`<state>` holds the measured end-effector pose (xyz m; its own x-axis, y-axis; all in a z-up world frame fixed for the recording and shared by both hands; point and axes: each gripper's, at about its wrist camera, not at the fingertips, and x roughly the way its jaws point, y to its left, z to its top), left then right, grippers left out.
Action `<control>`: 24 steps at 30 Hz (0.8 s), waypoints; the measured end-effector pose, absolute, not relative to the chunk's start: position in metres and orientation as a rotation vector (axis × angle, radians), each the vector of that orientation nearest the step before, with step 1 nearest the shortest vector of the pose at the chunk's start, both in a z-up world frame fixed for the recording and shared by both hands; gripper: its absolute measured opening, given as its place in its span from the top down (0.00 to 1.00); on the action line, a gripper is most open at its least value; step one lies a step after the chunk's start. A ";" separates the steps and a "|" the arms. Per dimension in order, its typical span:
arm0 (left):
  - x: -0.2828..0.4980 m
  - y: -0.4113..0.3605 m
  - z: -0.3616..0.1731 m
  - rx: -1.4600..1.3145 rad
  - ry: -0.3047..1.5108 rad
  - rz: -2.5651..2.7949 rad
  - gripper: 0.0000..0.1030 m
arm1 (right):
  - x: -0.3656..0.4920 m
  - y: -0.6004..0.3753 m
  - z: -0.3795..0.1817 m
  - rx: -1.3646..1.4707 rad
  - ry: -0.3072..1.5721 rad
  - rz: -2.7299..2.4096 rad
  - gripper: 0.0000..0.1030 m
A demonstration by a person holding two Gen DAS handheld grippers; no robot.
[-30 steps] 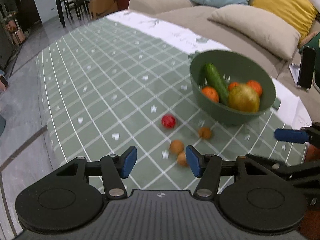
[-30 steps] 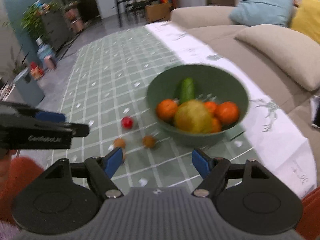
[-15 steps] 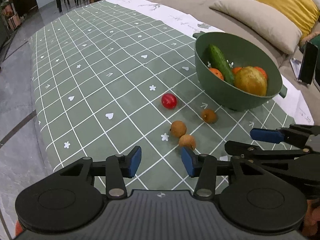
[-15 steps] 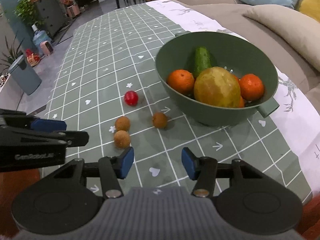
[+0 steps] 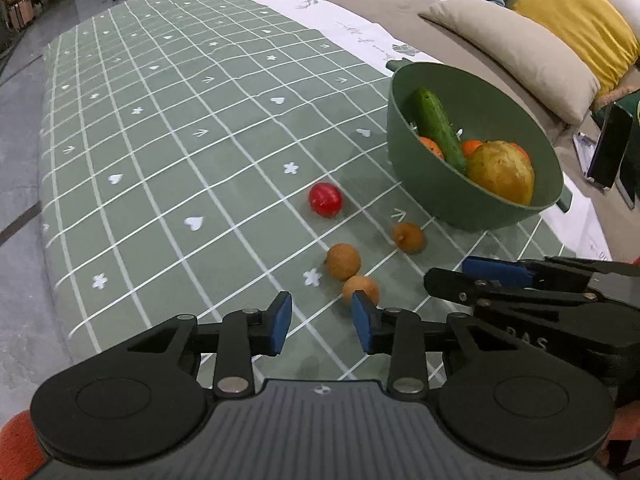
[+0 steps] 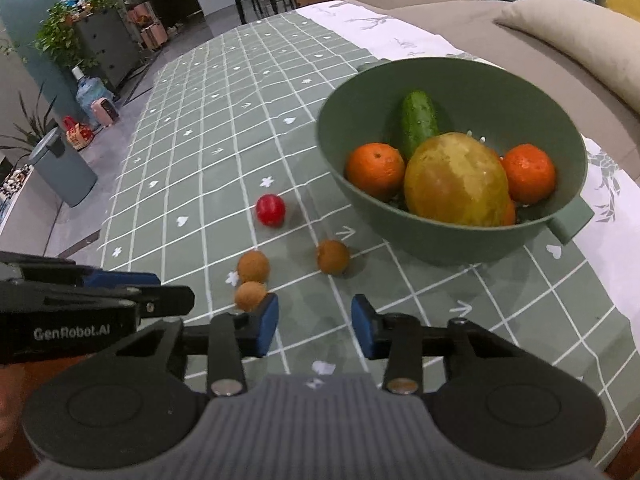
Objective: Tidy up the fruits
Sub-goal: 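Grasp a small brown fruit with the left tool while the right tool grasps another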
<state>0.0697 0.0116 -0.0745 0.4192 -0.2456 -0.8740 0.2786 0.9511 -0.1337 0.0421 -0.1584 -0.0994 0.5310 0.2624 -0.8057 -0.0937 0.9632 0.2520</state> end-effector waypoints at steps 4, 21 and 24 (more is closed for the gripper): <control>0.083 0.006 -0.080 -0.010 1.116 -0.324 0.61 | 0.054 -0.165 -0.104 0.214 0.988 0.211 0.73; 0.126 0.005 -0.112 -0.194 1.269 -0.282 0.62 | 0.080 -0.164 -0.127 0.197 0.985 0.259 0.77; 0.129 0.006 -0.116 -0.209 1.286 -0.279 0.65 | 0.083 -0.166 -0.131 0.208 0.985 0.264 0.78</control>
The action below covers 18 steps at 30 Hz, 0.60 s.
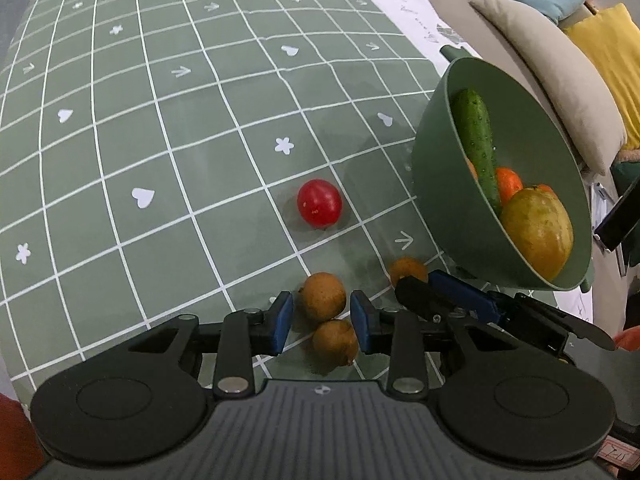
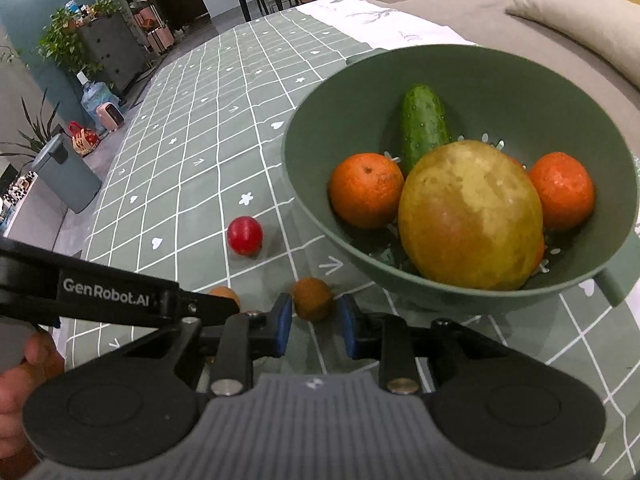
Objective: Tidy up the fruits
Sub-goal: 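Grasp a small brown fruit with the left tool while the right tool grasps another, then carry both brown fruits over the colander and open both tools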
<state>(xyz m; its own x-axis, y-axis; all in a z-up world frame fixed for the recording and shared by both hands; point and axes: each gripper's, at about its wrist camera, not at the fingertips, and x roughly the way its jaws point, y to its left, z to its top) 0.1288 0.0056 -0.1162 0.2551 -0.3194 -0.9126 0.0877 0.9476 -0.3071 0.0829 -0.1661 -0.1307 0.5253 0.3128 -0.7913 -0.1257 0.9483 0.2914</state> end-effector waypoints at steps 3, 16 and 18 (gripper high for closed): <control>0.130 0.006 -0.118 -0.215 1.288 -0.281 0.68 | 0.081 -0.166 -0.132 0.220 0.986 0.273 0.78; 0.126 0.005 -0.109 -0.244 1.265 -0.273 0.75 | 0.076 -0.166 -0.121 0.201 0.970 0.308 0.84; 0.123 0.005 -0.102 -0.236 1.249 -0.277 0.75 | 0.071 -0.167 -0.114 0.193 0.959 0.321 0.84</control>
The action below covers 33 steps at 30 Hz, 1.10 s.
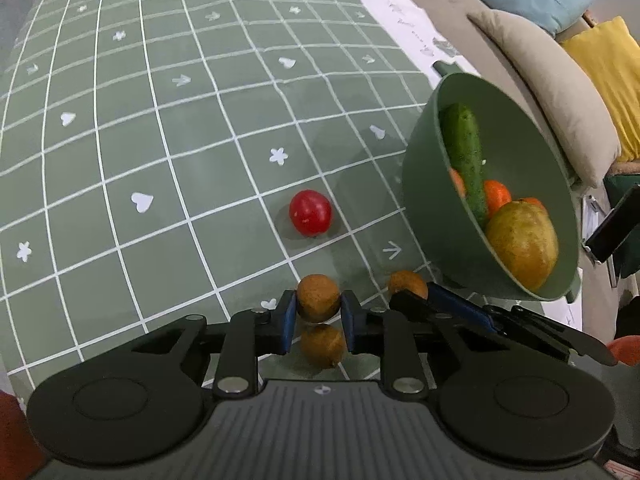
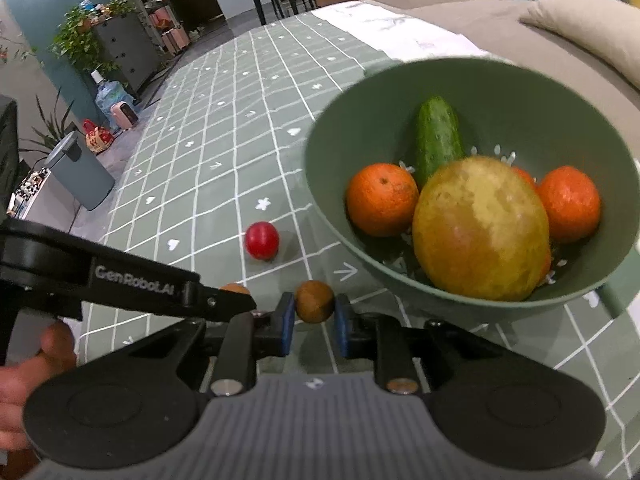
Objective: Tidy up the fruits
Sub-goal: 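Carry both brown fruits over the colander and open both tools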
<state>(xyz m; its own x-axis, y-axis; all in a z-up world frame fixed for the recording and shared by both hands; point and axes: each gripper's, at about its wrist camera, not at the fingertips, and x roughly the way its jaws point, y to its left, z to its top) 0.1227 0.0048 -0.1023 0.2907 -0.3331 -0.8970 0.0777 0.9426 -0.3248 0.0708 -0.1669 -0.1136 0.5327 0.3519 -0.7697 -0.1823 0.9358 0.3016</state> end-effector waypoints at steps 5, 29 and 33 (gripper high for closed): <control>0.114 0.002 -0.081 -0.219 1.201 -0.296 0.75 | 0.057 -0.174 -0.091 0.194 0.929 0.333 0.84; 0.153 -0.118 -0.029 0.005 1.110 -0.522 0.75 | 0.053 -0.273 -0.030 0.149 0.800 0.145 0.85; 0.167 -0.136 -0.036 0.035 1.136 -0.532 0.75 | 0.080 -0.281 -0.040 0.103 0.857 0.141 0.85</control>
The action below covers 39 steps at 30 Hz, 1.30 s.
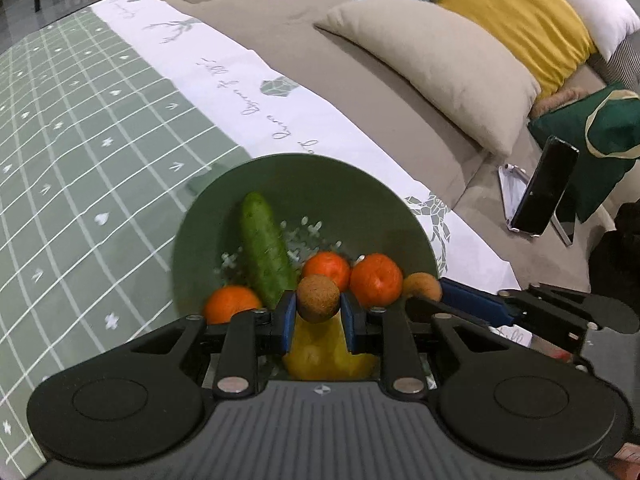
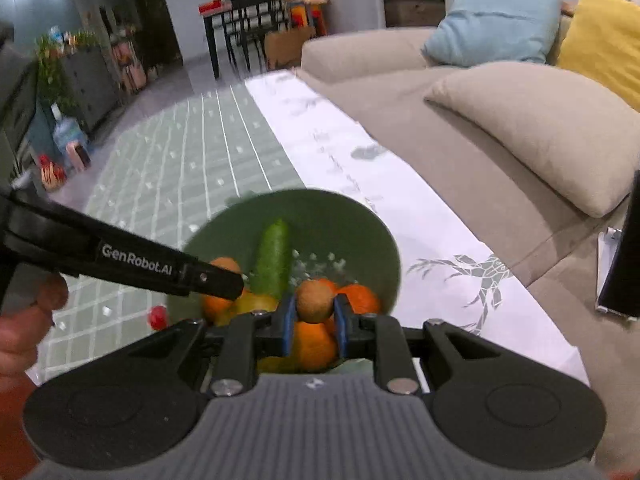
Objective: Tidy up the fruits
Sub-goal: 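Carry both brown fruits over the colander and open both tools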
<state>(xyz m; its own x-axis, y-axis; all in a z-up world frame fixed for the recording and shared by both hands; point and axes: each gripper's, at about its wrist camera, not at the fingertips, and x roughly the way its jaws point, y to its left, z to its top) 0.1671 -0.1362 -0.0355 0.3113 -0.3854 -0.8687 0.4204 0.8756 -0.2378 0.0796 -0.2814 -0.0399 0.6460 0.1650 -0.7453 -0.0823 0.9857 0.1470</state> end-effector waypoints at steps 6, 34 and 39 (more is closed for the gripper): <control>0.186 -0.157 -0.045 0.087 1.162 -0.531 0.75 | 0.101 -0.285 -0.050 0.012 0.885 0.151 0.85; 0.205 -0.163 -0.069 0.112 1.234 -0.475 0.50 | 0.133 -0.286 -0.070 -0.035 0.944 0.153 0.74; 0.193 -0.149 -0.049 0.070 1.175 -0.487 0.46 | 0.122 -0.277 -0.056 -0.050 0.912 0.151 0.50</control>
<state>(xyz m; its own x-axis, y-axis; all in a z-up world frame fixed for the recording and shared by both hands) 0.1935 -0.1491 -0.0486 0.2949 -0.3297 -0.8969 0.4013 0.8946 -0.1969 0.1224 -0.2772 -0.0565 0.6022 0.1093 -0.7908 -0.1514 0.9882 0.0213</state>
